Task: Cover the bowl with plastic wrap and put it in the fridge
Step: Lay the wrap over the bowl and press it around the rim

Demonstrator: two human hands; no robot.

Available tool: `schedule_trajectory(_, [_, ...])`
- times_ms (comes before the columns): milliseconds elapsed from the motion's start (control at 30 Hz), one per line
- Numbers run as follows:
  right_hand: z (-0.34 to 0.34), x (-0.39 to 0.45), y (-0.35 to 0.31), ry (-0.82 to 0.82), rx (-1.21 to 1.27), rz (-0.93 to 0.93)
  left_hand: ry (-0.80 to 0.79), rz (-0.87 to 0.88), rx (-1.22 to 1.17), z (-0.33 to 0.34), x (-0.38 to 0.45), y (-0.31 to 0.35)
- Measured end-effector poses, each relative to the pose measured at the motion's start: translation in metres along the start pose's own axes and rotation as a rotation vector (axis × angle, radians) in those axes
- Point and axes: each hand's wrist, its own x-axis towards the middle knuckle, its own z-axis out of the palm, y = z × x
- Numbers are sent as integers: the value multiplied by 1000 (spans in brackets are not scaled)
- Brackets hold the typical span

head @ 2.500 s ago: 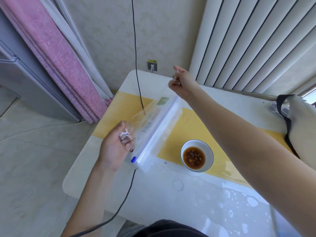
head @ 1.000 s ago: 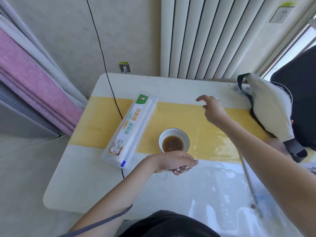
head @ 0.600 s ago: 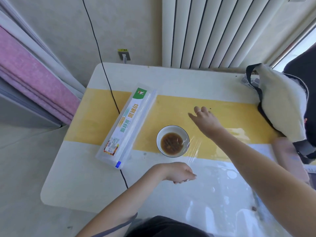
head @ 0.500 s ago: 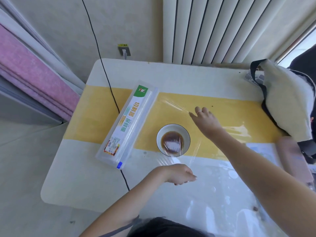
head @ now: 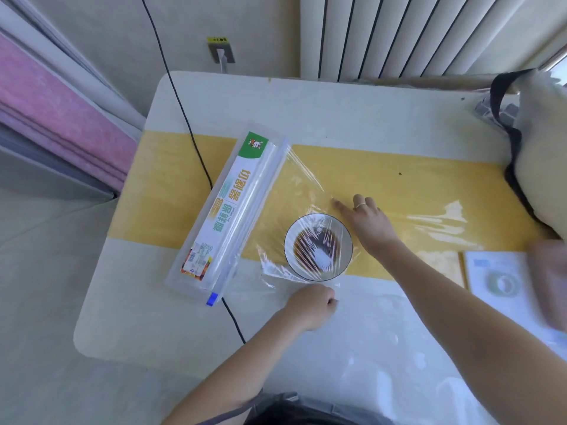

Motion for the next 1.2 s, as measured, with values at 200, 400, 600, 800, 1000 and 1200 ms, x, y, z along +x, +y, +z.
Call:
schedule_trajectory(200, [16,1,-5,25,79,64,165,162,253,12,5,-17])
schedule_trajectory(400, [26,3,-5,120,93,94,109,236,321,23,-10,-25])
schedule_trajectory(600, [21,2,4,138,363,208,92,353,470,-1,-16,-16])
schedule_trajectory(800, [9,-4,5,274,745,420,716,784,423,-14,-28,-14])
schedule_trajectory(1000, [7,0,9,364,925,608,668,391,513,-70,-2,-12])
schedule_trajectory(1200, [3,-35,-22,200,1443,1140,498,210,678,-72,19,-25])
